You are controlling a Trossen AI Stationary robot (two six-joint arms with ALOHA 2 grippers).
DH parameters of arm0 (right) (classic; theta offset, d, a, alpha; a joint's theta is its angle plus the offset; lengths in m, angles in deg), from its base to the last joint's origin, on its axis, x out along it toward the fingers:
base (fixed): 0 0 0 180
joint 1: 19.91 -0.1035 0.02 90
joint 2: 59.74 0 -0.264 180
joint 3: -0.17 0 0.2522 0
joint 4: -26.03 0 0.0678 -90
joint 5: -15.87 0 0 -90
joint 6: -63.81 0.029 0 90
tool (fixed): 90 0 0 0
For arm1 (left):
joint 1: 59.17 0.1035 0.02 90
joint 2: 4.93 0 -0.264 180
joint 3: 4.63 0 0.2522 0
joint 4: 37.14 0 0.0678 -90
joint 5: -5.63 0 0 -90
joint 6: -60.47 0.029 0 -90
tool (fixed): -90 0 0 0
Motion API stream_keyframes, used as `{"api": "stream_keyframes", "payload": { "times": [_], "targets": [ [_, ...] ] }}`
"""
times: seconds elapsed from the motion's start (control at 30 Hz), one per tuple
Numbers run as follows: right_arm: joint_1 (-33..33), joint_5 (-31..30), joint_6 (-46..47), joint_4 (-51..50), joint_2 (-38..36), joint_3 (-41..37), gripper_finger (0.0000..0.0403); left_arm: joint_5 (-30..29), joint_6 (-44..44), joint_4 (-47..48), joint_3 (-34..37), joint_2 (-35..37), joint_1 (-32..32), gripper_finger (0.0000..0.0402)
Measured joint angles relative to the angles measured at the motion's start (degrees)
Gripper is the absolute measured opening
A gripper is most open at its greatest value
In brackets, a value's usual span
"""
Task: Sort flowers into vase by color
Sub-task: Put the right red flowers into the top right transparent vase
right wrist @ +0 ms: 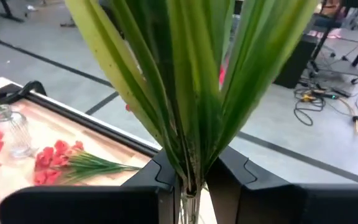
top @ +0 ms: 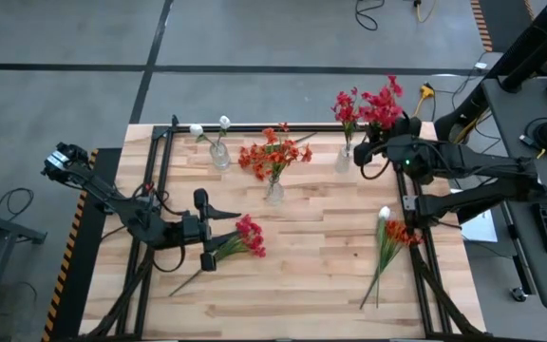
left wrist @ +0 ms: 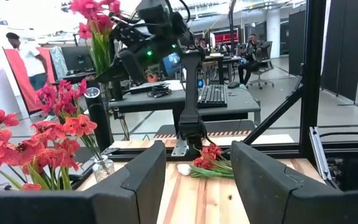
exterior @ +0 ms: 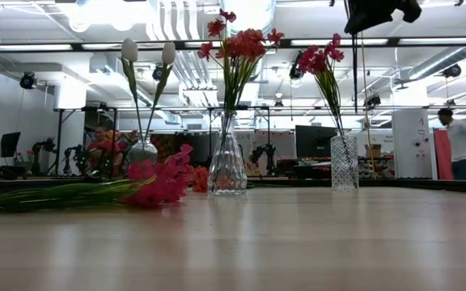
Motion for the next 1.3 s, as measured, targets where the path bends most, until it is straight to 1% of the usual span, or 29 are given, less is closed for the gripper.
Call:
{"api": "stream_keyframes", "payload": {
  "times": [0.17, 0.33, 0.6, 0.77, 0.93, 1.3],
  "targets": [
    [5.1, 10.7, -8.4, 2.7, 0.1, 0.3, 0.0052, 0.0, 0.0, 0.1, 0.0, 0.0, 0.0, 0.0165],
    [10.3, 19.7, -13.8, 5.5, -0.4, -0.4, 0.0052, 0.0, 0.0, 0.1, 0.0, 0.0, 0.1, 0.0165],
    [18.1, 29.8, -19.4, 7.5, -0.6, -1.2, 0.0052, 0.0, 0.0, 1.1, 0.0, 0.0, 0.1, 0.0165],
    [21.9, 32.4, -21.3, 8.5, -0.6, -1.9, 0.0052, 0.0, 0.0, 1.3, 0.0, 0.0, 0.1, 0.0165],
    [23.6, 36.3, -21.6, 12.3, -0.5, -3.3, 0.0052, 0.0, 0.0, 1.3, 0.0, 0.0, 0.1, 0.0165],
    [23.9, 36.3, -21.7, 13.4, -0.5, -6.5, 0.0052, 0.0, 0.5, 1.3, 0.0, 0.0, 0.1, 0.0165]
  ]
}}
